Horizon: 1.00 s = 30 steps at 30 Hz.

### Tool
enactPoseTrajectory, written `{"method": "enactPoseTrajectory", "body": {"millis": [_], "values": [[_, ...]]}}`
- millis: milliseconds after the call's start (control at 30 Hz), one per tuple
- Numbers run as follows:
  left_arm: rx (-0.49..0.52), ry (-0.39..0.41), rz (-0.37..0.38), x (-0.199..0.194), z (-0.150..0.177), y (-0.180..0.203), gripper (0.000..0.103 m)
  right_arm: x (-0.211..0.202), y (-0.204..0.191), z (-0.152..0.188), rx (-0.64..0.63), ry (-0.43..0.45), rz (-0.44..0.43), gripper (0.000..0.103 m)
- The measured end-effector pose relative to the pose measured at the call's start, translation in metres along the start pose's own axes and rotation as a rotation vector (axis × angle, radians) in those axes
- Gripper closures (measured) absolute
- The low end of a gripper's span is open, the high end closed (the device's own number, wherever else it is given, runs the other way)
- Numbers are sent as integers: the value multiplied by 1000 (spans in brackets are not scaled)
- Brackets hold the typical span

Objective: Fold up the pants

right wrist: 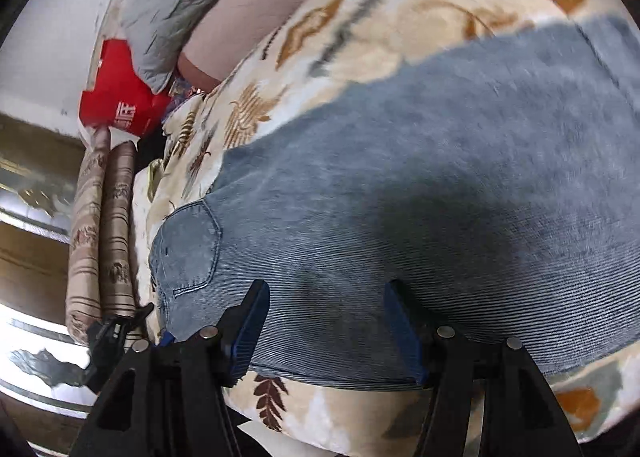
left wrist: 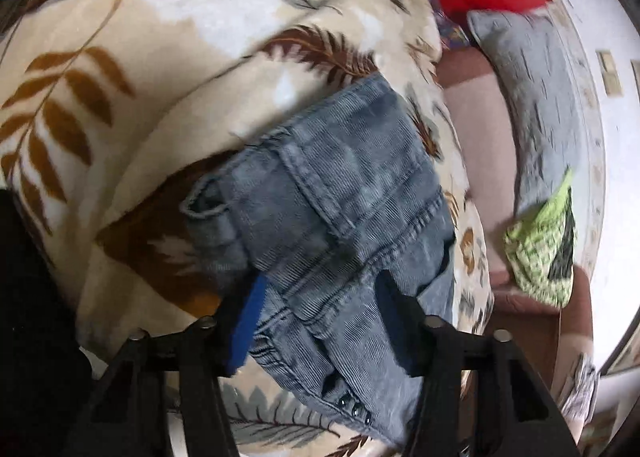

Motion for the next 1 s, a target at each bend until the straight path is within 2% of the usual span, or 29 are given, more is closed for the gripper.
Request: {"method": "enactPoseTrajectory", "body": {"millis": [33, 67, 167, 233, 400, 500, 567, 600, 633, 700, 733, 767, 833, 900, 1000], "values": [[11, 9, -10, 0, 0, 2, 50, 1, 4, 0, 9, 1, -14, 40], [19, 23, -18, -1, -1, 4, 65, 0, 7, 1, 10, 10, -33, 40], [4, 29, -42, 3, -7, 3, 93, 0, 5, 1, 14, 6, -41, 40], [36, 49, -46, -1, -5, 8, 96, -7, 4, 2, 8, 18, -35, 40], [171, 148, -43, -43, 17, 36, 96, -23, 15, 6, 30, 32, -26, 40], [195, 178, -91, -45, 30, 31, 96, -33, 22, 8, 26, 58, 2, 40], [187, 150, -157, -25, 28, 18, 94, -33, 29, 9, 48, 53, -1, 40], [165, 121, -162, -16, 24, 9, 92, -33, 33, 9, 63, 50, -12, 40], [145, 79, -156, -6, 20, 1, 89, -33, 33, 9, 70, 48, -16, 40], [140, 79, -131, -13, 17, -1, 86, -37, 28, 9, 52, 43, 0, 39], [152, 92, -130, -21, 18, 3, 76, -41, 25, 9, 34, 46, 13, 39], [170, 106, -127, -29, 18, 6, 72, -45, 22, 10, 25, 55, 20, 39], [203, 139, -106, -48, 20, 14, 71, -56, 19, 9, 29, 88, 11, 38], [242, 177, -95, -61, 23, 24, 69, -64, 20, 6, 29, 122, 25, 31], [311, 224, -67, -73, 26, 52, 66, -52, 38, 6, 68, 88, 83, 27]]}}
Point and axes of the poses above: each gripper's, at about its wrist camera, not at the fingertips, and x roughly the way its jaws point, y to its right, z to its underside, the point moved 1 cm from there along x, roughly the way its jaws point, and after that the axes turned 1 degree about -z, right-handed, at the moved point
